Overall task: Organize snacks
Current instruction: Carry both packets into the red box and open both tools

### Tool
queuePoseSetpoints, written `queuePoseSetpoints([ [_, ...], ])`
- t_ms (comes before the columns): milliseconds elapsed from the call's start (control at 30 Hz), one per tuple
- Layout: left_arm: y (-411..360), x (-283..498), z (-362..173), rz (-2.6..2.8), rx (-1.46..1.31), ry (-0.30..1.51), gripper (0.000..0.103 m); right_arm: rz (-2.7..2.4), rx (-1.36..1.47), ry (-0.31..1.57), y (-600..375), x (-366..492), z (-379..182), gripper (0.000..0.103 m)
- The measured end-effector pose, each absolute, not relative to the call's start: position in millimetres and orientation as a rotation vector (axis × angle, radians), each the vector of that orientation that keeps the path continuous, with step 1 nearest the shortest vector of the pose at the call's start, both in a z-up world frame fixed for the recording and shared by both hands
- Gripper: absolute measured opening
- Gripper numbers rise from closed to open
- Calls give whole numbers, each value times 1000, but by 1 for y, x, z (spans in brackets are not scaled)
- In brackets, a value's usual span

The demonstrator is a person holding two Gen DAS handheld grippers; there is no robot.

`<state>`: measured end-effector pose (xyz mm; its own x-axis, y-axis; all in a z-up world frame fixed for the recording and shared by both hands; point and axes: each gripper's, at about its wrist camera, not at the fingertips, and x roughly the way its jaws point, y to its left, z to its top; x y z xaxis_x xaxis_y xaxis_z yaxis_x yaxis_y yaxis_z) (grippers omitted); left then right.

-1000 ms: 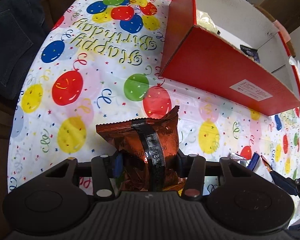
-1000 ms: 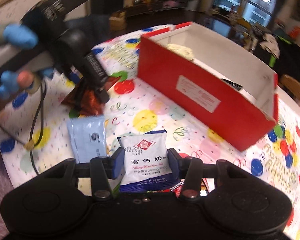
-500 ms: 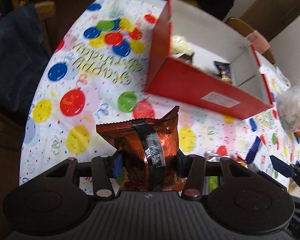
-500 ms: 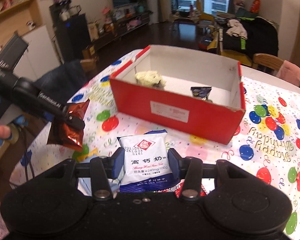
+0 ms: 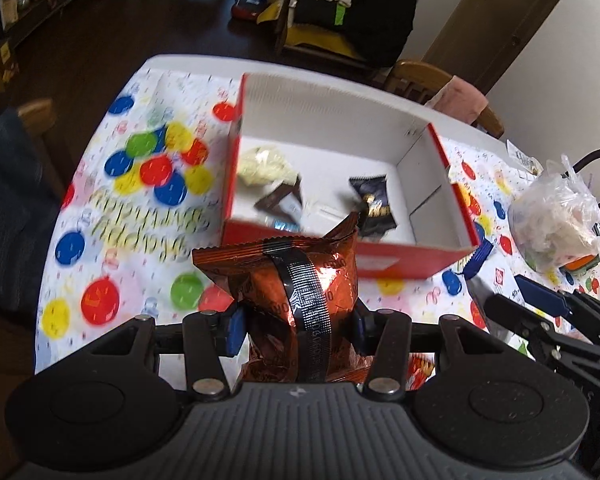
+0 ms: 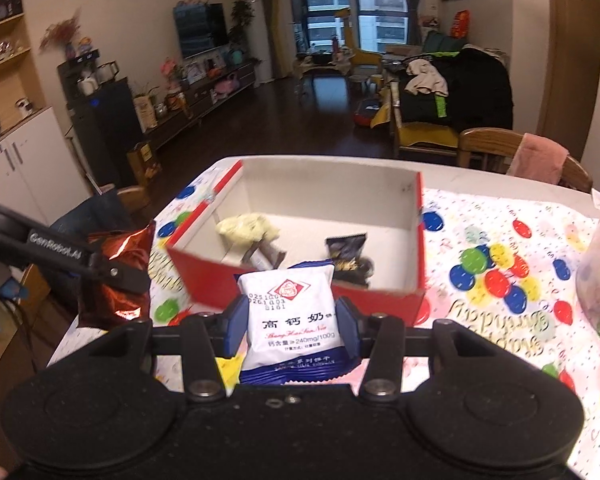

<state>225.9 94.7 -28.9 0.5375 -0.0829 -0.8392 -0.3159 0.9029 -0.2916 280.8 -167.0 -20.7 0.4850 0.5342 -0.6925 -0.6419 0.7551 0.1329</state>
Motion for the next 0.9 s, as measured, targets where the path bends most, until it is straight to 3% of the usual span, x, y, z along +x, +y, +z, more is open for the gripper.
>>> queuePoseSetpoints([
  [533,90,323,-12,183,-367,974,48,649,-107,815,-154,376,-20,46],
  [900,89,390,-47,220,-330,1080,48,636,-168,878,-119,431,-47,46],
])
